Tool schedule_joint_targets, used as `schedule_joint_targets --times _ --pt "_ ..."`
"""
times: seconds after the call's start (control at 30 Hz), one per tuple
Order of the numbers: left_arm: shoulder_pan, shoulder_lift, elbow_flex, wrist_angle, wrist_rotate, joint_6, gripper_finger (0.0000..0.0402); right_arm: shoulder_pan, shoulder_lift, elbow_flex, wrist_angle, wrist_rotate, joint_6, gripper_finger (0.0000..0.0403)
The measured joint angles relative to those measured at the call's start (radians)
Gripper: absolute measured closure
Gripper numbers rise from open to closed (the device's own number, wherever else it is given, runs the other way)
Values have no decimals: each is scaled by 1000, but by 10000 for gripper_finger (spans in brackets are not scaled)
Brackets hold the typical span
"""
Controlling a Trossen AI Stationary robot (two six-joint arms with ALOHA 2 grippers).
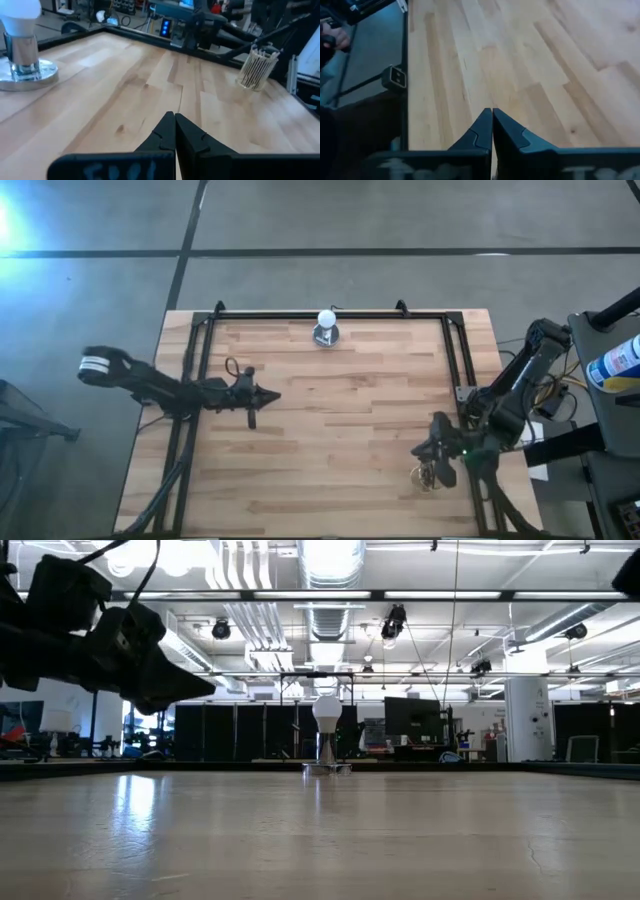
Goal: Pick & Place Makeup Supplies
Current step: Return to Home Position
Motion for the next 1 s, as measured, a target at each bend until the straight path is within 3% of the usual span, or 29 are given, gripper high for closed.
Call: schedule_joint_targets --times 0.6,0.77,0.87,0.93,1.0 --pt "1 -66 -1 -19 2 1 401 -13 -27 -89 26 -176 89 395" --pt "3 -67 -1 10 7 -8 401 -21 -76 -67 35 -96 -71 395" --pt "34 -69 -1 11 100 -37 401 -80 -123 -87 87 -81 -219 395" --pt "73 -69 -2 12 158 -52 402 -158 -156 -130 205 -132 -382 395" --pt "124 -69 -2 13 211 -49 401 -265 -193 -192 357 -248 -553 395"
